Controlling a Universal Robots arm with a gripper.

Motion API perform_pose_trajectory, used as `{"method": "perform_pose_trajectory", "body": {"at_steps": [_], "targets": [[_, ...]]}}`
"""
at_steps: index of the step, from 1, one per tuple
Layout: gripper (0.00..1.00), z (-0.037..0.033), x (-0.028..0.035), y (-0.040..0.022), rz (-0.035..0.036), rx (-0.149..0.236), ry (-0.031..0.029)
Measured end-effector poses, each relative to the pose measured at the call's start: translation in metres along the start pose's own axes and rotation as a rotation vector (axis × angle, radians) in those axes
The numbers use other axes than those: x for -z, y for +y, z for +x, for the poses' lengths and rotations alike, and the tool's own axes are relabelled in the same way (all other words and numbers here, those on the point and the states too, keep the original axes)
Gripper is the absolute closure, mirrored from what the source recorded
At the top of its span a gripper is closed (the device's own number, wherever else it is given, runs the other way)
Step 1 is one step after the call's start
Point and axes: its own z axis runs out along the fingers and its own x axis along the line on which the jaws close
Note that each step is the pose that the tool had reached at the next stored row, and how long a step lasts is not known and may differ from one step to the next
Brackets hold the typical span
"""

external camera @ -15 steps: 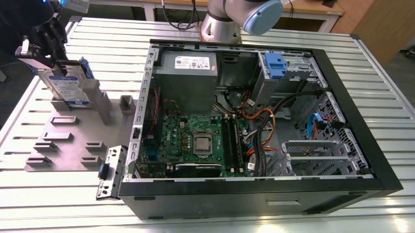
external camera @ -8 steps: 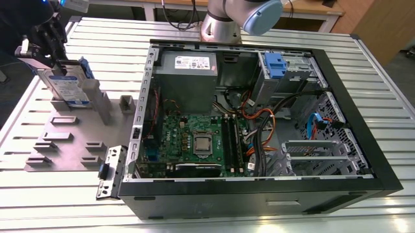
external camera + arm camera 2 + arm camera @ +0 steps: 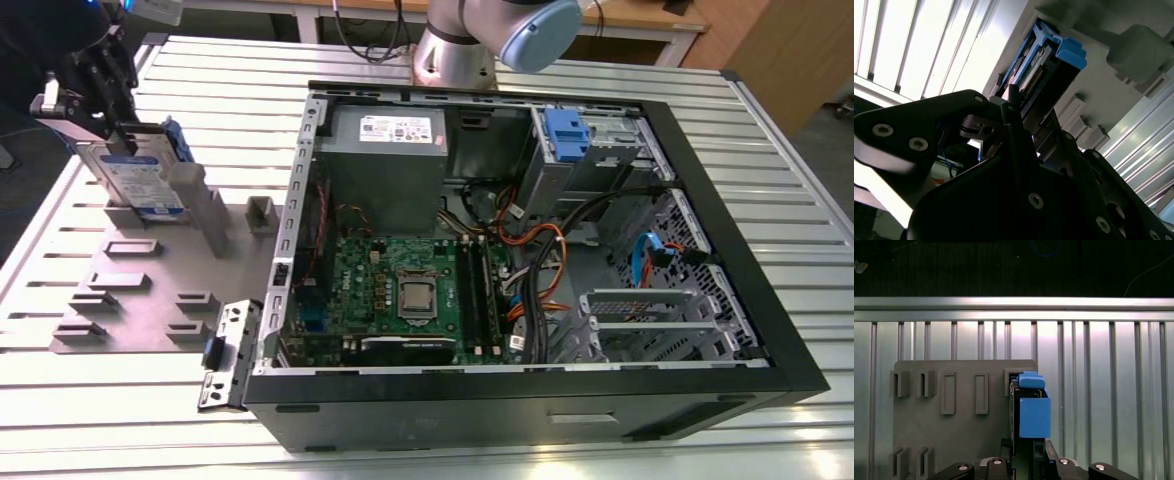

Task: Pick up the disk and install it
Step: 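Pick up the disk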

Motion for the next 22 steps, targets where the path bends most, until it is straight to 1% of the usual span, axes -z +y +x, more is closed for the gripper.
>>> {"method": "perform_pose_trajectory", "body": {"at_steps": [13,22], "targets": [[0.65,-0.0001,0.0013,0.0000,0.0000,0.000,0.0000],[0.65,-0.0001,0.0033,0.0001,-0.0002,0.000,0.0001]]}}
